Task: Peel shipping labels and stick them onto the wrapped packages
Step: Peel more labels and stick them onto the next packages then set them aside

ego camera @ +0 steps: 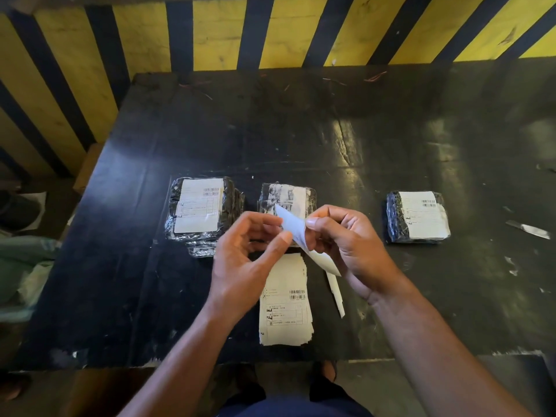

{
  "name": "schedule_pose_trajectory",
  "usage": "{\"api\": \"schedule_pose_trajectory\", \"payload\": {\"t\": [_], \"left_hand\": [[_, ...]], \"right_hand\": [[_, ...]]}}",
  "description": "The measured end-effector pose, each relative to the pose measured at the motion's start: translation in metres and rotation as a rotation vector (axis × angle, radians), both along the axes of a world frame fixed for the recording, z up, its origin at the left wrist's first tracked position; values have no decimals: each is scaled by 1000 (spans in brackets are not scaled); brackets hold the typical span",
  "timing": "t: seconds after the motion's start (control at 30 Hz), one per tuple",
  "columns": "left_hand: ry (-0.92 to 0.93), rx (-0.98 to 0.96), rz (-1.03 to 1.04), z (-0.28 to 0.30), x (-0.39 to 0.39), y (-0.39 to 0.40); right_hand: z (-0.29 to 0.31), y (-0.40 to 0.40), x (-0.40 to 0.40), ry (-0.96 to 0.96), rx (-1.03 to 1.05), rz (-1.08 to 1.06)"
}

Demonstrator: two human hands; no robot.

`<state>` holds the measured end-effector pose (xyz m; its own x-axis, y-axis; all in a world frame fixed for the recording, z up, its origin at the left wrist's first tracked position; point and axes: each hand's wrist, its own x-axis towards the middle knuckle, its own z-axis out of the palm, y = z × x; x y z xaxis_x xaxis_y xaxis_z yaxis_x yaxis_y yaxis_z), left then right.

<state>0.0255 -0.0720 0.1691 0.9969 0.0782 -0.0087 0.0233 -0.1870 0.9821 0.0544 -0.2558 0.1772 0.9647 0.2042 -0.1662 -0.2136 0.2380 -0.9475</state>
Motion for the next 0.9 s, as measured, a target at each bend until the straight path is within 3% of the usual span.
{"api": "schedule_pose_trajectory", "payload": {"t": [0.1,0.63,0.77,0.9], "left_hand": [[3,-45,-88,5,1,-8],[112,-130,8,2,7,-6],[311,-351,107,0,9,-12],[450,-549,246,-7,16,-11]], "right_hand": [[2,5,-1,-23,-40,-15],[-13,18,-5,-211,-241,-87],[-23,25,-4,-157,-186,-165],[-34,28,-2,18,-99,-280]]}}
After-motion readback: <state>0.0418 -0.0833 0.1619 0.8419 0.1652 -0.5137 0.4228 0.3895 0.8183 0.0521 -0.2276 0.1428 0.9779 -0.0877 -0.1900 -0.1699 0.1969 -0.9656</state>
